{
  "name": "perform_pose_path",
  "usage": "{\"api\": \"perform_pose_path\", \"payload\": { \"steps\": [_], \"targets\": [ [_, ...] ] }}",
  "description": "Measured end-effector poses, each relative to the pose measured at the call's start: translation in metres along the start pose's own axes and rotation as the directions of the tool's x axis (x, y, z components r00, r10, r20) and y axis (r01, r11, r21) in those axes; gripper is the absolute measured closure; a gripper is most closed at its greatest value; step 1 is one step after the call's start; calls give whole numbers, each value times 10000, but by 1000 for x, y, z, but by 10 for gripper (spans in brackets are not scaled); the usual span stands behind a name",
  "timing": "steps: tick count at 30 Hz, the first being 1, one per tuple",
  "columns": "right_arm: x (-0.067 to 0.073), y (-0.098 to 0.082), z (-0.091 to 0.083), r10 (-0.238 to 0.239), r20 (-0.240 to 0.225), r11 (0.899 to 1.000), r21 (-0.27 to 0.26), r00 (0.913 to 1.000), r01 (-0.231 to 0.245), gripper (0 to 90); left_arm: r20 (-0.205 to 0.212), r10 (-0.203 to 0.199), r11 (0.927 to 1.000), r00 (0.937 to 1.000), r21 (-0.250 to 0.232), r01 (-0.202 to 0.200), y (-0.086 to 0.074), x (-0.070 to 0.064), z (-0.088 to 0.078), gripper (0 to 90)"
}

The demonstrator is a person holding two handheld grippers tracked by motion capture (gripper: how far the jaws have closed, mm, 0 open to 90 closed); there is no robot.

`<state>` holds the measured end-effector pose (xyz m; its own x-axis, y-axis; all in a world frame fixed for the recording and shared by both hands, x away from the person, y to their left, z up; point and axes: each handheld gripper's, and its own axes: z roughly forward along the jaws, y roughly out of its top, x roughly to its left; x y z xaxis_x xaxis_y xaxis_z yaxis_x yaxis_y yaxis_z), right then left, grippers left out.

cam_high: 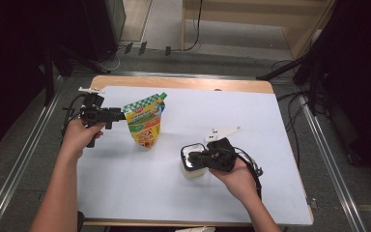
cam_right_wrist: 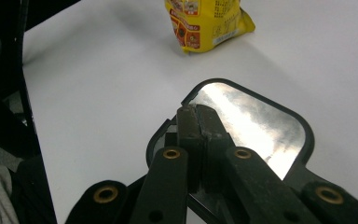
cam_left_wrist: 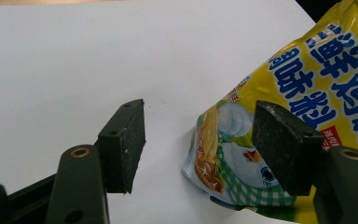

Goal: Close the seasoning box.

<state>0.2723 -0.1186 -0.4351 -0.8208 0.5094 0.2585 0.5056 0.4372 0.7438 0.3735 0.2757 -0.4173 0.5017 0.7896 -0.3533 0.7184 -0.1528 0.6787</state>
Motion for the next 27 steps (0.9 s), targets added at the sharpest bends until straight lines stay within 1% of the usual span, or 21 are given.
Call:
{"api": "perform_pose_path", "payload": {
  "steps": [7, 9, 10, 12, 13, 16, 17, 18, 22, 25, 27],
  "targets": [
    [1, 0, 1, -122, -28, 9999, -26, 9999, 122, 894, 0, 11, 10000, 10000, 14, -11, 0, 0, 0, 359],
    [1, 0, 1, -109, -115, 9999, -43, 9999, 109, 858, -6, 5, 10000, 10000, 13, -5, 0, 0, 0, 359],
    [1, 0, 1, -109, -115, 9999, -43, 9999, 109, 858, -7, 17, 10000, 10000, 2, -17, 0, 0, 0, 359],
    [0, 0, -1, -74, -117, 9999, -117, 9999, 73, 803, -24, 7, 10000, 10000, -3, -7, 0, 0, 0, 359],
    [0, 0, -1, -74, -117, 9999, -117, 9999, 73, 803, -24, 7, 10000, 10000, -3, -7, 0, 0, 0, 359],
    [-1, 1, -5, -104, -12, 9994, -341, 9999, 103, 724, -48, 20, 10000, 10000, 23, -20, 0, 0, 1, 359],
    [-1, 1, -5, -104, -12, 9994, -341, 9999, 103, 724, -48, 20, 10000, 10000, 23, -20, 0, 0, 1, 359],
    [-3, 1, -9, -39, 85, 9988, -494, 10000, 43, 690, -42, 22, 10000, 10000, 24, -22, 0, 0, 1, 359],
    [-9, 1, -17, 136, 381, 9958, -912, 9992, -101, 602, -73, 22, 10000, 10000, 36, -22, -1, 0, 1, 358],
    [-13, 1, -24, 422, 567, 9907, -1317, 9975, -344, 581, -96, 15, 10000, 10000, 43, -15, -1, 0, 1, 358],
    [-15, 1, -26, 441, 648, 9894, -1412, 9969, -346, 577, -95, 17, 10000, 10000, 42, -17, -1, 0, 1, 357]
  ]
}}
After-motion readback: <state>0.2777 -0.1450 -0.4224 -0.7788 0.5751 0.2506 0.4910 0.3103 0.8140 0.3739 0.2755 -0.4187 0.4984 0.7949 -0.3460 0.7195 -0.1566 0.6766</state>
